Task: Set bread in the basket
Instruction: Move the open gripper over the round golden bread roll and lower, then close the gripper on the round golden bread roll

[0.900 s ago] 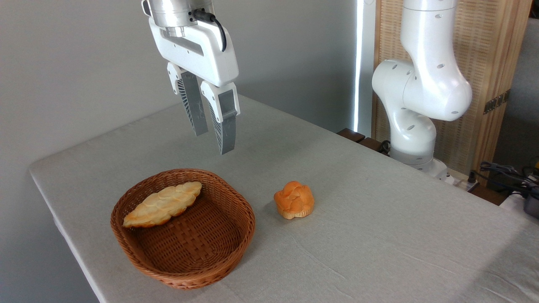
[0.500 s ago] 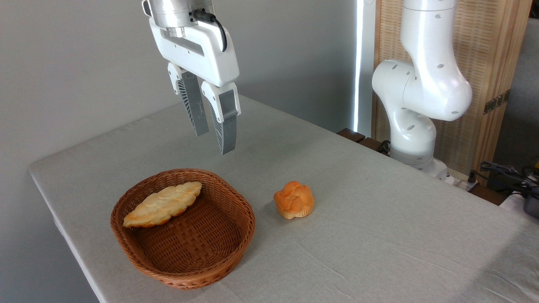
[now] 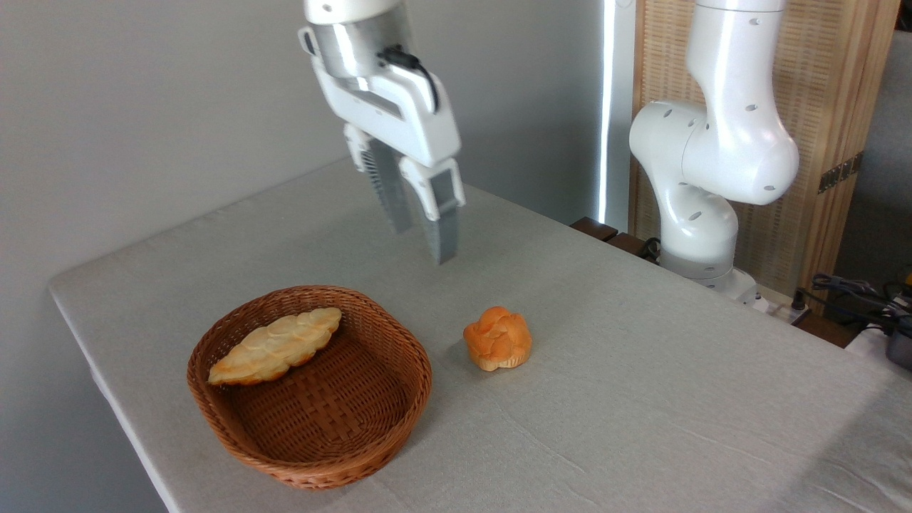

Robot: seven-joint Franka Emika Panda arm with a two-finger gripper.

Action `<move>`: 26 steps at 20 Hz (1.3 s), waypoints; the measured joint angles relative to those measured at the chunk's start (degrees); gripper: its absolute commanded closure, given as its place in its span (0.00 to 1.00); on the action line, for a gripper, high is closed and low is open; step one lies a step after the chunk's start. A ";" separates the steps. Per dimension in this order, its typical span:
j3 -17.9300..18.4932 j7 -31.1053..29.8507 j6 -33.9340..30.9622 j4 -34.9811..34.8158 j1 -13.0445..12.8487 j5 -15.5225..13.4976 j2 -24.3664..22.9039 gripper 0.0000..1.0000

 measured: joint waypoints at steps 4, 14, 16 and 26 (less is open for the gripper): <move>0.03 2.80 7.42 -14.77 0.93 0.14 -7.30 0.00; -0.06 4.54 18.55 -28.69 1.56 1.88 -8.97 0.00; -0.14 4.55 20.32 -29.97 1.54 1.88 -8.76 0.09; -0.19 5.28 22.15 -31.90 1.51 1.88 -8.40 0.68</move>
